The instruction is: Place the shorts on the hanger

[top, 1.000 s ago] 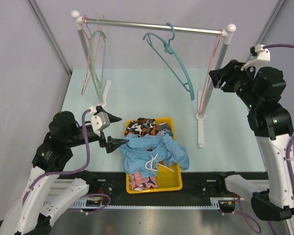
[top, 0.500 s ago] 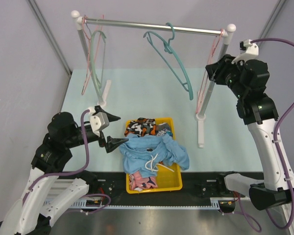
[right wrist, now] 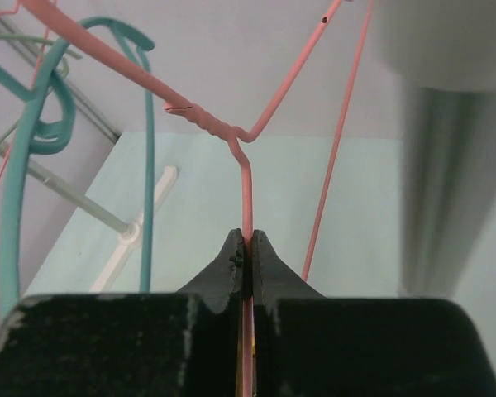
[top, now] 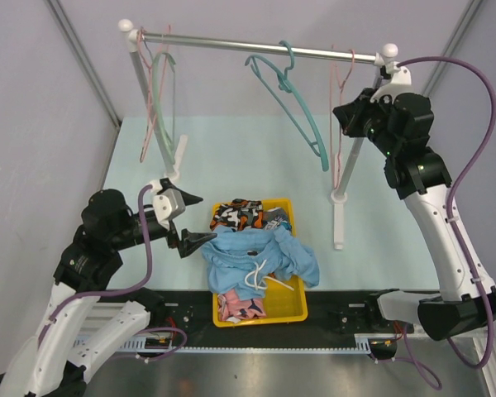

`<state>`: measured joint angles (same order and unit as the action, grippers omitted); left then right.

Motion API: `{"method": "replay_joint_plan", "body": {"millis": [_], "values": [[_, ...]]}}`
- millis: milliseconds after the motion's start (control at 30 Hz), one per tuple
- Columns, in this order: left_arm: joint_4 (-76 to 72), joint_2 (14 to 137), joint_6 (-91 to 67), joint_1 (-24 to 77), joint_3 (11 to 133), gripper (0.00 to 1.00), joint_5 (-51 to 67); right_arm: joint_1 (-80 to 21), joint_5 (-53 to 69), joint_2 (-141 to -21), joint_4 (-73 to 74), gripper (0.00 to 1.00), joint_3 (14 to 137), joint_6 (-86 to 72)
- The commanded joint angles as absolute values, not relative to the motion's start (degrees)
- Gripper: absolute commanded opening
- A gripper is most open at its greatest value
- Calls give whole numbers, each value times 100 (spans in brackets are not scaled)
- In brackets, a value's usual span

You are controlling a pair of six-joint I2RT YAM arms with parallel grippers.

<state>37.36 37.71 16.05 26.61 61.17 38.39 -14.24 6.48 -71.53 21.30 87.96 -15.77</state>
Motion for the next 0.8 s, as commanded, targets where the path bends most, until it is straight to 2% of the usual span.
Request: {"method": "replay_joint_plan", "body": {"millis": [0, 533, 767], "values": [[3577, 3797, 1626, 2689, 6126, 92, 3788, -1809, 958, -7303, 1846, 0, 9026, -1178], [3700, 3850, 1600, 2681, 6196, 92, 3691, -3057, 1301, -8436, 1477, 0, 9931, -545], [3718, 3850, 1529, 2689, 6205, 92, 3656, -3182, 1152, -8596, 1564, 0, 10283, -466]]}}
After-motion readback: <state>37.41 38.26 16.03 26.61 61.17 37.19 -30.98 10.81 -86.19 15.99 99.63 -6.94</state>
